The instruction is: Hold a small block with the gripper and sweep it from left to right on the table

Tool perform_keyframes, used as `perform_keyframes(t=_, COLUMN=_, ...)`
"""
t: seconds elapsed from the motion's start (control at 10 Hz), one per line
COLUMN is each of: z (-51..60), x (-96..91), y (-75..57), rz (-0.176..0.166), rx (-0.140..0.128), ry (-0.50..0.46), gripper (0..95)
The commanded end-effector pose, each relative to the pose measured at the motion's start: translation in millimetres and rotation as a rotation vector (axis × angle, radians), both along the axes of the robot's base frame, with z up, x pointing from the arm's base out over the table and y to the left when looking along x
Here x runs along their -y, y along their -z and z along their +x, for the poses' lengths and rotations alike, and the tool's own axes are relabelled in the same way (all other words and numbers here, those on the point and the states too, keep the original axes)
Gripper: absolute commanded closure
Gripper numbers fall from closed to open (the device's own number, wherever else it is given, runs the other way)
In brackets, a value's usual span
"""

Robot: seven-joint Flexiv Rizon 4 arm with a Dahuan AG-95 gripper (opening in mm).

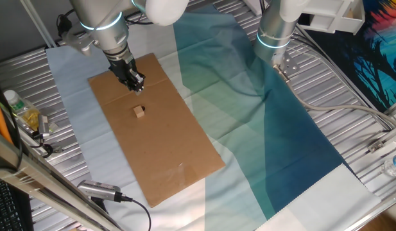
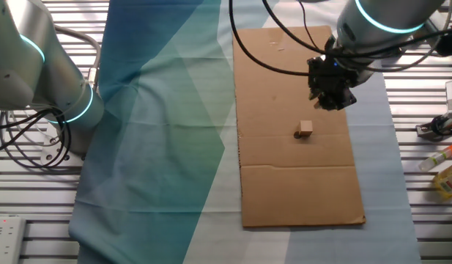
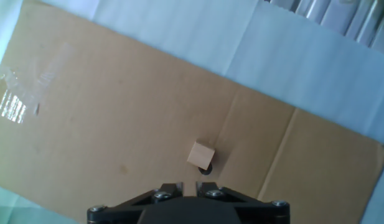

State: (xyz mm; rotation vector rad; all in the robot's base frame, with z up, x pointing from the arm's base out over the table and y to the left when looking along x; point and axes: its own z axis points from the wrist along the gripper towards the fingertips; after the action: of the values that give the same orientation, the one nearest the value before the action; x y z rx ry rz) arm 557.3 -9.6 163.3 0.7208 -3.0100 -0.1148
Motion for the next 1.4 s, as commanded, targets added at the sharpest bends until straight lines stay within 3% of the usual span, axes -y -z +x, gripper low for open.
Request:
perform_keyframes(t=0.1, z=1.2, x=1.1, y=5.5, rz=-0.005, rx=-0.001, ry=0.005, gripper=19.0)
perform_keyframes(t=0.3, z=3.1, x=2.9, y=15.4, rz=-0.013, rx=-0.001, ry=0.035, gripper=19.0)
perform_keyframes(t=0.6, z=3.6, x=3.4, y=18.8, rz=-0.017, rx=-0.010, ry=0.130, gripper=19.0)
perform_keyframes(t=0.7, z=3.8, x=3.6, y=20.3, rz=-0.019, rx=-0.008, ry=0.113, gripper=38.0)
perform_keyframes(t=1.2, z=3.7, x=3.7, y=20.7, rz=-0.038, rx=0.025, ry=-0.198, gripper=38.0)
perform_keyframes(t=1.4, z=3.7, x=3.7, y=20.8, rz=-0.036, rx=0.026, ry=-0.235, gripper=38.0)
